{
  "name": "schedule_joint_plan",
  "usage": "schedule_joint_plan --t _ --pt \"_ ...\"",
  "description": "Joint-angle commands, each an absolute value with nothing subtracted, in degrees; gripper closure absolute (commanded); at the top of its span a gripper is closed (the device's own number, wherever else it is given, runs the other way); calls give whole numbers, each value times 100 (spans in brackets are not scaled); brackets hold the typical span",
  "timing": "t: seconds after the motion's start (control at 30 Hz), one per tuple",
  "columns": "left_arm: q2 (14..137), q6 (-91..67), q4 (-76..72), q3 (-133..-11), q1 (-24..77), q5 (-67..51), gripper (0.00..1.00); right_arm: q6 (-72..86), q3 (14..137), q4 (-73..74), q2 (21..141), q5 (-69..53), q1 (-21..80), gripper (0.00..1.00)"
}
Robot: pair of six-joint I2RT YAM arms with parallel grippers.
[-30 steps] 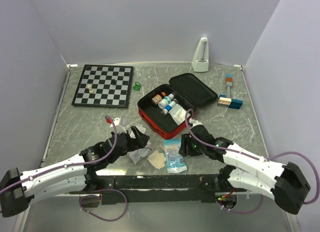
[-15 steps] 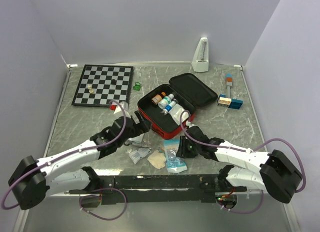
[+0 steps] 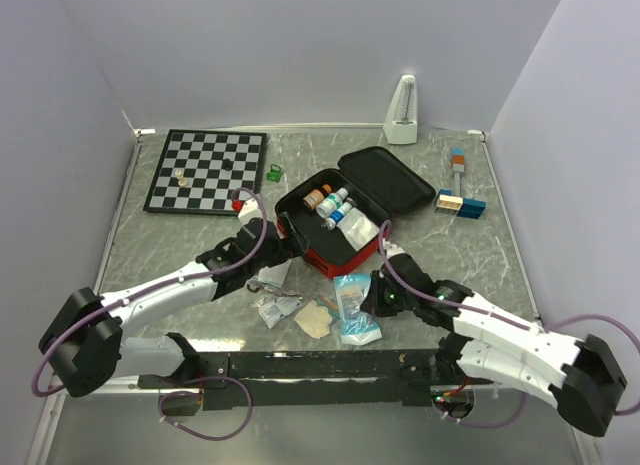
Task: Organize the medicine kit
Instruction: Pick up the medical item at the center of the board, then place the medical item at the medicine box.
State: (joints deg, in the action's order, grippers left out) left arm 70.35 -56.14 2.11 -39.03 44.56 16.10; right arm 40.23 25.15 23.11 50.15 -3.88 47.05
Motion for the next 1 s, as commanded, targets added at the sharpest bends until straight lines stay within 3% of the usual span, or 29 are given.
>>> schedule_joint_plan --t 0.0,0.23,0.43,0.73,0.97 --pt "7145 -5379 334 -4262 4219 1495 3 3227 3540 3294 4431 -369 4799 100" --pt "7410 -5159 720 -4720 4017 1538 2 2506 4867 3727 4472 252 4790 100" --pt "6628 -5168 975 -4308 3946 1643 3 1567 6010 3113 6132 1538 4606 100" --pt "4897 -5370 1371 -3455 3867 1740 4 -385 7126 2285 8057 -306 3569 100" --pt "4562 -5282 1520 -3357 3841 1705 4 -1370 7663 1950 9166 -983 3507 100"
